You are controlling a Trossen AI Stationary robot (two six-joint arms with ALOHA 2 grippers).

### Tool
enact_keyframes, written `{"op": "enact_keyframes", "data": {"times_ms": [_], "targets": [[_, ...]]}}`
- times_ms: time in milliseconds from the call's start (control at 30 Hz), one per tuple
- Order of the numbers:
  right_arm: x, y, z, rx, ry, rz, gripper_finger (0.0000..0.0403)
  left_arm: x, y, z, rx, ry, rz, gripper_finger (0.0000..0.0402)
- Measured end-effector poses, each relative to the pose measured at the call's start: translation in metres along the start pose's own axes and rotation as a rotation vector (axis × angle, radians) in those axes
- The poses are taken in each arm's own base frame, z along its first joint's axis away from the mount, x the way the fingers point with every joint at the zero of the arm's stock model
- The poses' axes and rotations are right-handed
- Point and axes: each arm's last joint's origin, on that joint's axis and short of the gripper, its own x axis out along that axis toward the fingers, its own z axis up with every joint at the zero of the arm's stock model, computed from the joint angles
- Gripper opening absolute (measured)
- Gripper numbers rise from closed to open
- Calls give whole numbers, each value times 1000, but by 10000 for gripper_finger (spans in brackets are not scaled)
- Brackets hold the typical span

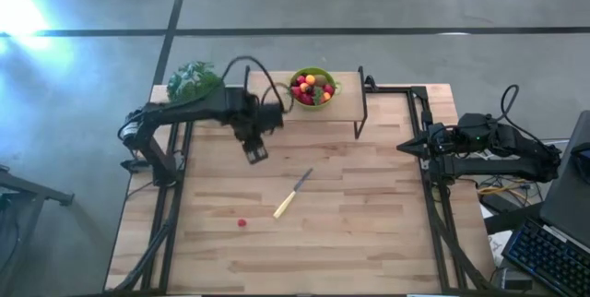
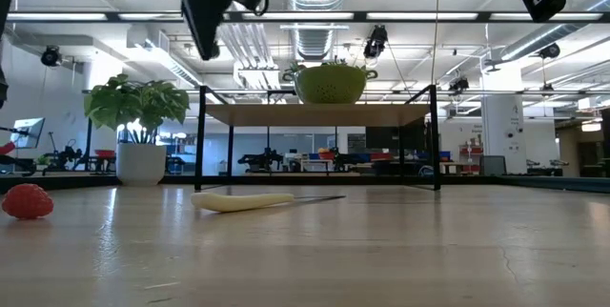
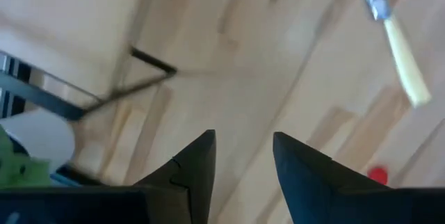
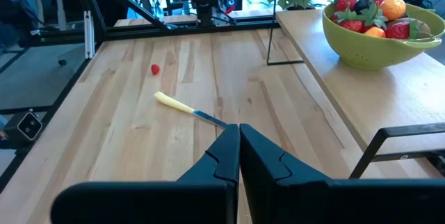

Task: Pick & Place Fruit
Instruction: Put the raspberry into the strainer bowl

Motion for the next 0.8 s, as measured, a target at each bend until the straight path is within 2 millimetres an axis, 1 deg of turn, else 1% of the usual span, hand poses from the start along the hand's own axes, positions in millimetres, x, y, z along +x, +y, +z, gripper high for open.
{"op": "enact_keyframes", "data": {"times_ms": [200,467,633,800], "targets": [[0,0,0,0,1,0,8,8,-49,-27,108,46,6,149],[0,0,0,0,0,0,8,17,-108,-73,217,91,24,149],[0,0,0,0,0,0,8,31,-136,-101,270,93,34,149],[0,0,0,0,0,0,8,54,-156,-118,353,45,-5,149]]}}
